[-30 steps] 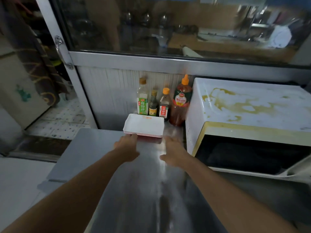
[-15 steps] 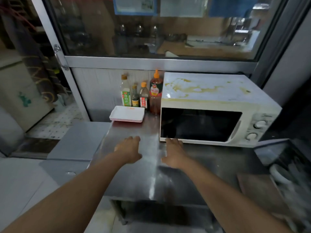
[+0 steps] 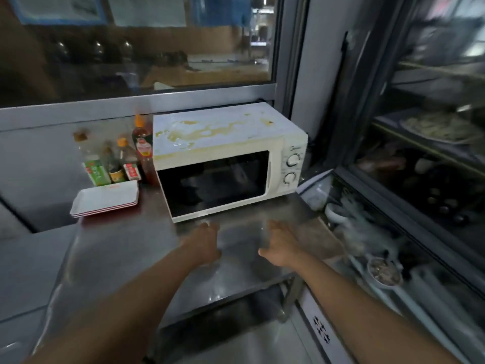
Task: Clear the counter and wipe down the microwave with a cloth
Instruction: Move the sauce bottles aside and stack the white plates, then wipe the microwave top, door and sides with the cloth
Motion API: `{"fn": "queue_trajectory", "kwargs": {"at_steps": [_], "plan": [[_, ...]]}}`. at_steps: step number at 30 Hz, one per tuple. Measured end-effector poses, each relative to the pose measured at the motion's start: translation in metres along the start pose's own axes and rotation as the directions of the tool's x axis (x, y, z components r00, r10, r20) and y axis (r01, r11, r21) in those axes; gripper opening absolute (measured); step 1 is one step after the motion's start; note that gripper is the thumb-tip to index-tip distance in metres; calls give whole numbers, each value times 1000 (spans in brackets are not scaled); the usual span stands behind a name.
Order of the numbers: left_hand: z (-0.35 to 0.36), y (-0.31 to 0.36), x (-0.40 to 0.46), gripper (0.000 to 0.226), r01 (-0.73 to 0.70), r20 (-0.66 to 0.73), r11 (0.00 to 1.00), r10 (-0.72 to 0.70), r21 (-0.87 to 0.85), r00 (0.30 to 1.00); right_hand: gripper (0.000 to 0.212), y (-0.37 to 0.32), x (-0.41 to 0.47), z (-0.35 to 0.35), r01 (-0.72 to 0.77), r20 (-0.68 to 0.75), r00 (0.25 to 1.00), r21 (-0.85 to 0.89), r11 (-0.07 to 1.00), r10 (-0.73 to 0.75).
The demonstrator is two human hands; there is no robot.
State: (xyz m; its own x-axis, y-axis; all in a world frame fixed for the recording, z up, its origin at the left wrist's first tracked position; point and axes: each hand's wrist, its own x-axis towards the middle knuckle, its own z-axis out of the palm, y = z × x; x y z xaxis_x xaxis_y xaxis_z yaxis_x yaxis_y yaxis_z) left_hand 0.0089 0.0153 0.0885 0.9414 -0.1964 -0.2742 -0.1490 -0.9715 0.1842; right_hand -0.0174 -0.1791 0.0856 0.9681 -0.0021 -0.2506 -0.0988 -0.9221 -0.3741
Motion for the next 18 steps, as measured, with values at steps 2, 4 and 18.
{"fn": "queue_trajectory", "kwargs": {"at_steps": [2, 4, 18], "plan": [[7, 15, 8, 66, -60, 10, 998, 60, 3, 998, 76, 20, -7, -2, -86, -2, 996, 9, 996, 86], [13, 31, 14, 66, -100, 31, 995, 100, 9, 995, 76, 39, -13, -2, -143, 6, 990, -10, 990, 143], [46, 109, 70, 67, -119, 60, 993, 119, -16, 991, 69, 152, 39, 3, -219, -2, 976, 4, 976, 219]]}}
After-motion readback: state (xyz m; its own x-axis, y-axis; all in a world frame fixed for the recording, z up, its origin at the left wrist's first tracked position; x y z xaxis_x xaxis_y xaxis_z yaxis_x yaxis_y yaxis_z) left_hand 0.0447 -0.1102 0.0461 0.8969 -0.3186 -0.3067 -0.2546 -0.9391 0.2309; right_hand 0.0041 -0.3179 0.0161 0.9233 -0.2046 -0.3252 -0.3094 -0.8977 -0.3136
